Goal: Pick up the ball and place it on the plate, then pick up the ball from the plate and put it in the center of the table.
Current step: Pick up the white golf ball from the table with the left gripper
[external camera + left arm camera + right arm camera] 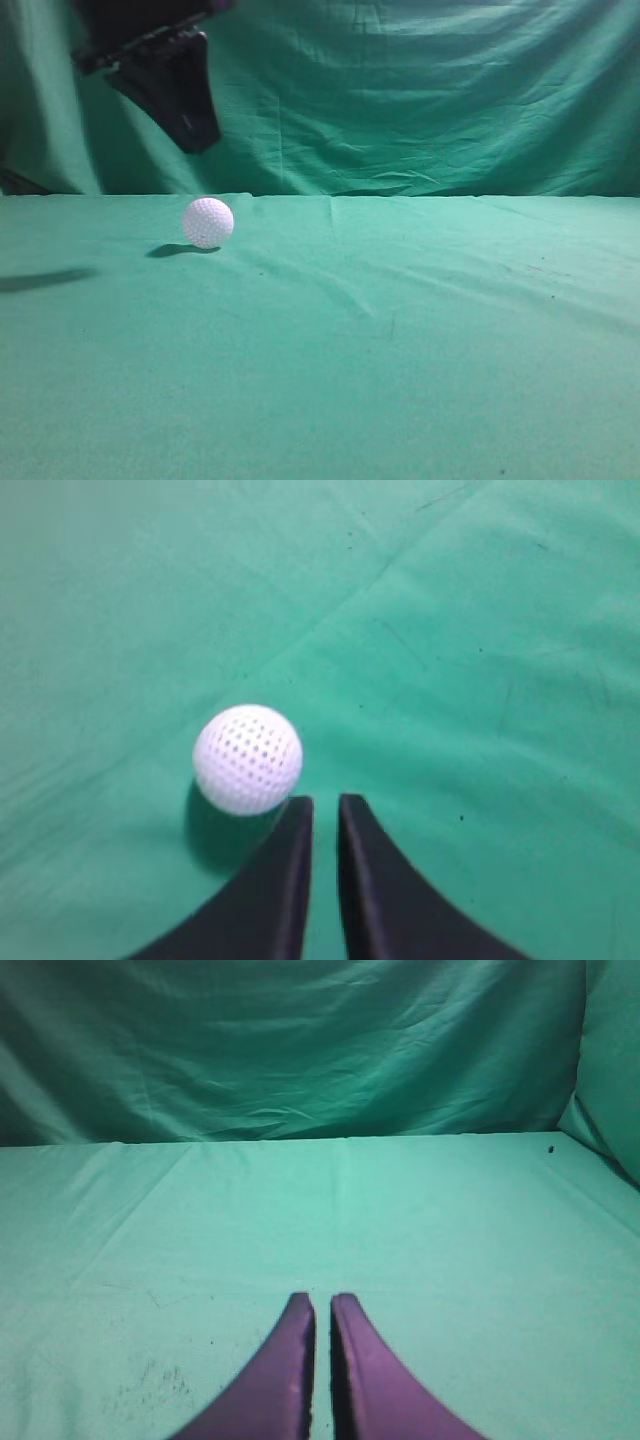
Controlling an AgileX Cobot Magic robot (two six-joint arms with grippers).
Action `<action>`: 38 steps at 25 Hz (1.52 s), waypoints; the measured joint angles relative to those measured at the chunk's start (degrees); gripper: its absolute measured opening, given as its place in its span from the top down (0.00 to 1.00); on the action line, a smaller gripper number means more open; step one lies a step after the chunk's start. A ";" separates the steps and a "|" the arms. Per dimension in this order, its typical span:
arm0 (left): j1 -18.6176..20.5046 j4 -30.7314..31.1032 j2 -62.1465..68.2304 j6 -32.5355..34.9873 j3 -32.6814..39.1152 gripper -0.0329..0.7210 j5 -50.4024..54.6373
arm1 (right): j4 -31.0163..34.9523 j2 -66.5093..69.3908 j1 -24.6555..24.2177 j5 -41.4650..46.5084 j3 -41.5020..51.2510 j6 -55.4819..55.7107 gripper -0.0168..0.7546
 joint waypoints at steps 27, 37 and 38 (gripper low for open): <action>-0.53 5.28 13.79 -2.01 -7.18 0.18 -2.97 | 1.34 0.00 0.00 -0.11 0.00 0.00 0.92; -0.53 5.51 13.91 -2.54 -8.47 0.53 -1.09 | 1.88 0.00 0.00 -0.11 0.00 0.00 0.92; -0.53 5.51 13.91 -3.41 -9.32 0.56 0.75 | 1.88 0.00 0.00 -0.11 0.00 0.00 0.92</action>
